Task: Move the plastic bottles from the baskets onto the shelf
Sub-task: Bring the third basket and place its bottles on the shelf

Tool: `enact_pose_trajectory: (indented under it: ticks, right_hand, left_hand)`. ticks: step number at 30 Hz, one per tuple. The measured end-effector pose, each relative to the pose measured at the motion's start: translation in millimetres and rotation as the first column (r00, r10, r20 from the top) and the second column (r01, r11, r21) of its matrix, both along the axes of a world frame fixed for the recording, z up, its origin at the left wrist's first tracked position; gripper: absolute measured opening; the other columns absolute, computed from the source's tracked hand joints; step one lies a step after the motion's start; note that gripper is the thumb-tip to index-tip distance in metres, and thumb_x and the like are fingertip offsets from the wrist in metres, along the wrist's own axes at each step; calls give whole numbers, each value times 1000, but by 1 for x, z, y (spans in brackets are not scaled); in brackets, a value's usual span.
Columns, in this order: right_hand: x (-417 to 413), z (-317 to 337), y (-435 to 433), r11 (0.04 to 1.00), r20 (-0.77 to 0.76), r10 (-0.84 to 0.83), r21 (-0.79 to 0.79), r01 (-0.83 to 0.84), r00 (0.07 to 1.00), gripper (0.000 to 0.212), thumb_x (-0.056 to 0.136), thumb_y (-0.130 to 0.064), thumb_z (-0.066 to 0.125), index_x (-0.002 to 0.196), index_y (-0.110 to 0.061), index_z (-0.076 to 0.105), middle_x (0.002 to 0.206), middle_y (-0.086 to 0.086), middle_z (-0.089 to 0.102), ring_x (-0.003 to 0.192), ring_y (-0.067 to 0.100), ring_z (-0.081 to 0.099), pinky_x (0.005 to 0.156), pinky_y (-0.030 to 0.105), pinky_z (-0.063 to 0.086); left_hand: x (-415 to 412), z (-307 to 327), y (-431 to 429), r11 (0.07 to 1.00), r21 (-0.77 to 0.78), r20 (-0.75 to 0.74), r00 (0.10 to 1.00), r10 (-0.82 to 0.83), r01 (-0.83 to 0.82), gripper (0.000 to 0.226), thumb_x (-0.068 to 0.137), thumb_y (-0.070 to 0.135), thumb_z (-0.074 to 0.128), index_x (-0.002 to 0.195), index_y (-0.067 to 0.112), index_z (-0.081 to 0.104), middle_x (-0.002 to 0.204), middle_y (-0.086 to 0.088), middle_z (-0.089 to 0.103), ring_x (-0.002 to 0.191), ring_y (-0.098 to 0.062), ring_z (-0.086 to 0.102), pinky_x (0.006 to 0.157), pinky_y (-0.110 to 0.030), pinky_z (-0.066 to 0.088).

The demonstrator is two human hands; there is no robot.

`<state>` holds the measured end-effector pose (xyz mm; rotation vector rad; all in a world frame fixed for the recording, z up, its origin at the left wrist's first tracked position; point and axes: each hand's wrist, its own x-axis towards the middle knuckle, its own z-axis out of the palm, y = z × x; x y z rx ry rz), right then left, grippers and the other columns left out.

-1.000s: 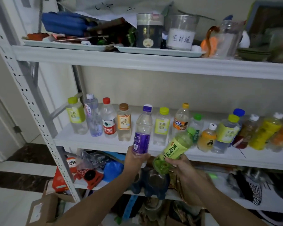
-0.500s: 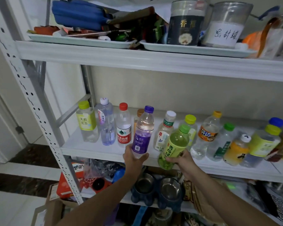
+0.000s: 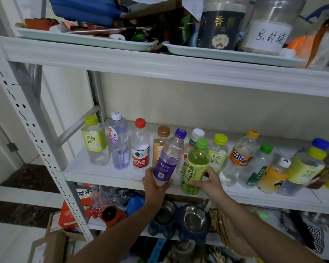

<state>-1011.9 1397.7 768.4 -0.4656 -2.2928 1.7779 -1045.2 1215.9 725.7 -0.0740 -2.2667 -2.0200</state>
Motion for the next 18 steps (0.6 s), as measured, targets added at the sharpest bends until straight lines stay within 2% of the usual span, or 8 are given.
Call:
enact_pose_trajectory:
  ticks: [2,3,6,11,15,18]
  right_hand:
    - [3,-2,0,1000,-50,-9,4,10,999,68,62,3,84,119,-15,53,116,4,59,111,18,53,78,17,47]
    - [4,-4,-1,1000,-70,-22,7,23,997,69,64,4,83,122,-14,51,116,3,59,111,18,54,79,15,46]
    - [9,-11,-9,997,-89,-25,65,31,996,64,71,-2,80,124,-16,46,119,0,57,115,16,52,88,23,44]
    - [8,-20,-29,970,-37,-104,219,110,994,67,61,-17,88,112,-18,45,112,4,55,98,16,56,74,25,46]
    - [3,-22,-32,974,23,-142,184,135,990,64,67,-11,84,118,-8,46,104,1,56,93,18,54,74,26,41]
    - [-1,-25,-29,971,28,-162,181,155,986,67,60,-12,88,115,-9,51,112,7,56,102,24,57,83,37,51]
  left_hand:
    - [0,0,1,1000,10,5,1000,-9,8,63,72,11,82,120,21,43,109,8,45,110,-20,41,89,-34,39]
    - [-1,0,2,1000,16,5,1000,-12,12,63,72,11,82,120,22,43,110,6,46,110,-19,42,90,-34,40]
    - [-1,-2,6,999,37,0,1000,12,-12,63,72,10,82,119,23,42,108,10,46,109,-19,42,92,-37,42]
    - [-2,-6,12,999,21,-1,999,49,-49,66,74,13,81,126,12,41,117,-1,46,112,-20,39,94,-35,39]
    - [-4,-7,11,998,-11,6,998,64,-64,69,75,16,80,131,7,39,119,-1,42,116,-25,41,100,-44,40]
    - [-6,-8,9,998,-51,4,999,47,-47,72,77,14,78,134,5,36,125,-9,42,118,-26,39,102,-43,38]
